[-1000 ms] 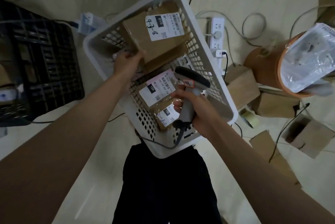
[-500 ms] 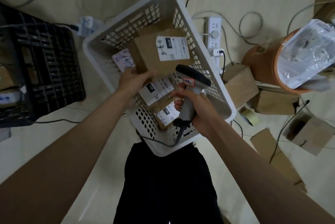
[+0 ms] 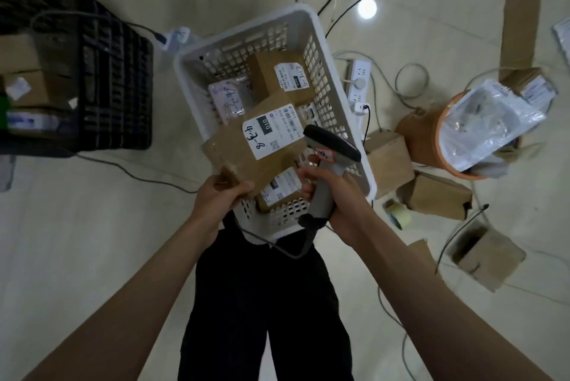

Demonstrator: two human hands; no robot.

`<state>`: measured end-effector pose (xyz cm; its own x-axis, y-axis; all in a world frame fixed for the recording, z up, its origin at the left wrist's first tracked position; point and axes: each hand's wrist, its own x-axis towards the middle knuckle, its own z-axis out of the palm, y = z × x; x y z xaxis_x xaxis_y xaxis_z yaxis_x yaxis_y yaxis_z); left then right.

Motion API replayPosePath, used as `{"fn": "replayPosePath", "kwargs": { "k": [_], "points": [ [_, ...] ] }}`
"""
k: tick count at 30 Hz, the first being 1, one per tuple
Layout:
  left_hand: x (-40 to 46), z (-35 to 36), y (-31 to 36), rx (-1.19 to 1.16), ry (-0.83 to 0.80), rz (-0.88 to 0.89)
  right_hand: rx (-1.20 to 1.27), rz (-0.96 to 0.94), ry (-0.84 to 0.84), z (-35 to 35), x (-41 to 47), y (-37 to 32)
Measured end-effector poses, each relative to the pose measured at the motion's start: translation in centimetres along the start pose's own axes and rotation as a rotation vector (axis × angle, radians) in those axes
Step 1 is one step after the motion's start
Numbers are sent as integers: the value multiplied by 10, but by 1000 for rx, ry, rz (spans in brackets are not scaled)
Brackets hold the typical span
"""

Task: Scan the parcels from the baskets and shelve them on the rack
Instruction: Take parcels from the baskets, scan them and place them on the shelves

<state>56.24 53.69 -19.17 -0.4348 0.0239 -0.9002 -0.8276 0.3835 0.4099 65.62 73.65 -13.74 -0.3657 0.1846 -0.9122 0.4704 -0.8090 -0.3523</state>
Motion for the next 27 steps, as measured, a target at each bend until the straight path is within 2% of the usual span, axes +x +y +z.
{"fn": "replayPosePath", "kwargs": {
  "k": [7,12,18,27],
  "points": [
    [-126,-32,-24,-184,74,-6,-95,-27,-79,15,-107,-3],
    [-212,-70,-16,-266,115,32,-246,-113,-140,72,-188,-30],
    [-306,-144,-2,-365,179,183,-343,-241,-349,167,-300,-31],
    [-492,-284,-17,-608,373,438,-646,-375,-733,297,-511,25]
  ]
}}
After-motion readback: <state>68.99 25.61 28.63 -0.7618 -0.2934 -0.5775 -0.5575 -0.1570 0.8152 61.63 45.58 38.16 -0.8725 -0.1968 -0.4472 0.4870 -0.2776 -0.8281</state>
